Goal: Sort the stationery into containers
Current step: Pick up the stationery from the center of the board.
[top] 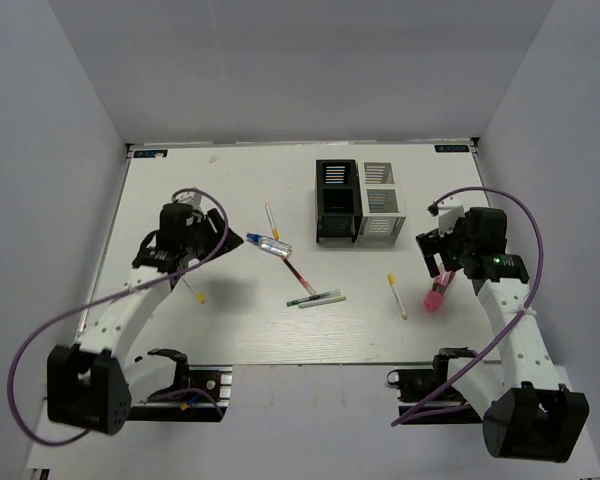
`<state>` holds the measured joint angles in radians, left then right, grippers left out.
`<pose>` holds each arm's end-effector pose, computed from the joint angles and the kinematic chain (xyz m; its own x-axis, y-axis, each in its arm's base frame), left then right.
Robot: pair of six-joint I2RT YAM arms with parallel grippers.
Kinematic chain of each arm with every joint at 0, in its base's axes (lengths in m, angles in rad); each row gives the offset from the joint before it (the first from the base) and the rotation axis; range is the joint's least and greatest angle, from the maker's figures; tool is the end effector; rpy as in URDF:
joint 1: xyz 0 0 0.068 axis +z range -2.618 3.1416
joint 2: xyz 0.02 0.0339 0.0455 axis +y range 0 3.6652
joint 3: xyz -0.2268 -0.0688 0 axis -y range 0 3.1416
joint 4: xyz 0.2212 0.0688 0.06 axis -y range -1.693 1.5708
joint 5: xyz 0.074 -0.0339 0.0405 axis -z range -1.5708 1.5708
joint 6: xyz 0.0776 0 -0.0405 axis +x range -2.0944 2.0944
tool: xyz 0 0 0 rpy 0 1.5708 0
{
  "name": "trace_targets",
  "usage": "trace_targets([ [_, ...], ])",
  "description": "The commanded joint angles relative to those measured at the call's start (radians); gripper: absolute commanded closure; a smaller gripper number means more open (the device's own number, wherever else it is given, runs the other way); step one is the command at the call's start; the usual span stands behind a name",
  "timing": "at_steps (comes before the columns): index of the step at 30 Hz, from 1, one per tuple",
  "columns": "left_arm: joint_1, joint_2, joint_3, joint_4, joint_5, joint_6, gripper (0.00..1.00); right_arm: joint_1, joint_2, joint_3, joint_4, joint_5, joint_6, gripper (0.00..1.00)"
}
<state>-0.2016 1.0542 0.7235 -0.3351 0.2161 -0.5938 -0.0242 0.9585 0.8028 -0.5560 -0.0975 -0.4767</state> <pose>0.2460 -0.0673 0.2031 -0.7035 -0.4140 -0.5777 -0.0396 0.8344 -0.5498 0.2321 0.0019 0.2253 -0.5574 -0.4433 -0.7020 -0.3437 0.8929 -0.2910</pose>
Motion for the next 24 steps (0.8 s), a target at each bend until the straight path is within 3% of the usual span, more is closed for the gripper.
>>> trace_targets([
  [1, -0.025, 0.131, 0.091, -0.024, 0.023, -0.069, 0.32, -0.003, -0.029, -0.001, -0.016, -0.062, -0.092, 0.10],
  [3, -0.050, 0.254, 0.158, -0.048, 0.010, -0.093, 0.29, -0.003, -0.049, 0.012, -0.007, -0.134, -0.047, 0.20],
  [5, -0.068, 0.318, 0.223, -0.067, -0.029, -0.148, 0.29, -0.003, -0.046, 0.024, -0.005, -0.156, 0.003, 0.43],
  [8, -0.100, 0.432, 0.312, -0.100, -0.052, -0.237, 0.30, -0.003, -0.015, 0.044, -0.010, -0.168, 0.045, 0.93],
  [9, -0.110, 0.461, 0.333, -0.114, -0.069, -0.265, 0.31, -0.005, -0.012, 0.042, -0.010, -0.162, 0.049, 0.94],
  [10, -0.126, 0.515, 0.371, -0.128, -0.078, -0.291, 0.34, -0.005, -0.012, 0.039, -0.007, -0.165, 0.055, 0.87],
  [11, -0.136, 0.539, 0.388, -0.142, -0.078, -0.334, 0.38, -0.006, -0.021, 0.029, 0.002, -0.166, 0.052, 0.58],
  [12, -0.151, 0.561, 0.405, -0.154, -0.110, -0.360, 0.38, -0.005, -0.027, 0.021, 0.008, -0.183, 0.052, 0.52],
  [15, -0.163, 0.628, 0.459, -0.183, -0.158, -0.431, 0.40, -0.005, -0.043, 0.013, 0.021, -0.197, 0.073, 0.47],
  [24, -0.228, 0.771, 0.619, -0.358, -0.236, -0.497, 0.36, -0.008, -0.081, -0.046, 0.080, -0.154, 0.098, 0.45],
])
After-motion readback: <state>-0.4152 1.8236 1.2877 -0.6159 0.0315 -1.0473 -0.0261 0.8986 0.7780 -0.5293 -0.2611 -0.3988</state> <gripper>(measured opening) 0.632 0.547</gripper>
